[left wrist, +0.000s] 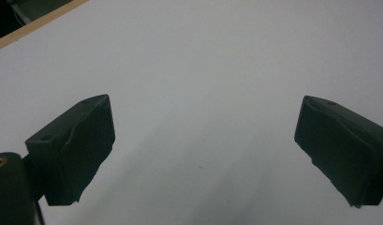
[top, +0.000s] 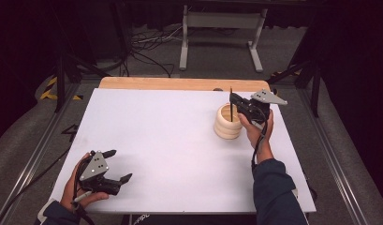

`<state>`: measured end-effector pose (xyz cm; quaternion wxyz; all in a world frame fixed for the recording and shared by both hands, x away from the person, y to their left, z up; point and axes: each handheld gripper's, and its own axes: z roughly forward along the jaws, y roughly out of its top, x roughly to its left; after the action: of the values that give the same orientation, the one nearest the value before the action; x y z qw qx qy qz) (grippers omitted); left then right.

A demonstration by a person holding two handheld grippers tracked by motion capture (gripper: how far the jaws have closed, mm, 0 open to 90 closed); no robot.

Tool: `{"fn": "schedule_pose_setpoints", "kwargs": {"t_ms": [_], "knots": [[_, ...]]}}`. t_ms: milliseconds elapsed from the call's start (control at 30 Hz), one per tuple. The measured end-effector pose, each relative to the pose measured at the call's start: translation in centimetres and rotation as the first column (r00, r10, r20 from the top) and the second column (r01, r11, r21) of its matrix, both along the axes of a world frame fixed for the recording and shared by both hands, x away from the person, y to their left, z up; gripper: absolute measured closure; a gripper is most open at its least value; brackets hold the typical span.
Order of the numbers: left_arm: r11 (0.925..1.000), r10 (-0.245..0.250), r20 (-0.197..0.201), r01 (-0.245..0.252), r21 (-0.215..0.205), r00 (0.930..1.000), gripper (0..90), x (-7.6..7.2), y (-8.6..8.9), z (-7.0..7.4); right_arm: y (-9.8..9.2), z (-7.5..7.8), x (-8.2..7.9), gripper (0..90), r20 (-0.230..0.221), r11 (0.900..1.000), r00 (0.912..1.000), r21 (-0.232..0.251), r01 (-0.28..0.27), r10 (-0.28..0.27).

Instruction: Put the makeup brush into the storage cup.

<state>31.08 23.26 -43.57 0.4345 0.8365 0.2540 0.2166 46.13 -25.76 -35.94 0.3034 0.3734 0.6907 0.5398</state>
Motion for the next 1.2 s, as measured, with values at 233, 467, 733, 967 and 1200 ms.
{"fn": "schedule_pose_setpoints", "kwargs": {"t_ms": [233, 467, 733, 967, 1200], "knots": [[1.0000, 0.000, 0.000, 0.000, 0.003, 1.0000, 6.0, -0.03, -0.02, -0.01, -0.22, -0.37, -0.11, 84.3, -0.007, 1.000, 0.9999, -0.002, 0.011, -0.011], [0.9999, 0.005, 0.003, -0.005, 0.009, 1.0000, 6.0, -0.01, -0.01, 0.00, -0.36, -0.88, -0.28, 84.3, -0.004, 1.000, 0.9996, -0.008, 0.028, -0.028], [0.9999, 0.005, 0.002, -0.005, 0.009, 1.0000, 6.0, -0.03, -0.01, -0.01, -0.44, -0.80, -0.40, 84.3, -0.001, 1.000, 0.9996, -0.003, 0.027, -0.027], [0.9999, 0.000, 0.002, 0.000, 0.014, 1.0000, 6.0, 0.02, -0.02, -0.01, -0.60, -0.73, -0.46, 84.1, 0.000, 0.999, 0.9995, 0.000, 0.033, -0.033], [0.9999, 0.001, 0.001, -0.001, 0.014, 1.0000, 6.0, 0.01, -0.04, -0.01, -0.64, -0.63, -0.57, 84.1, -0.003, 0.999, 0.9993, -0.001, 0.038, -0.038]]}}
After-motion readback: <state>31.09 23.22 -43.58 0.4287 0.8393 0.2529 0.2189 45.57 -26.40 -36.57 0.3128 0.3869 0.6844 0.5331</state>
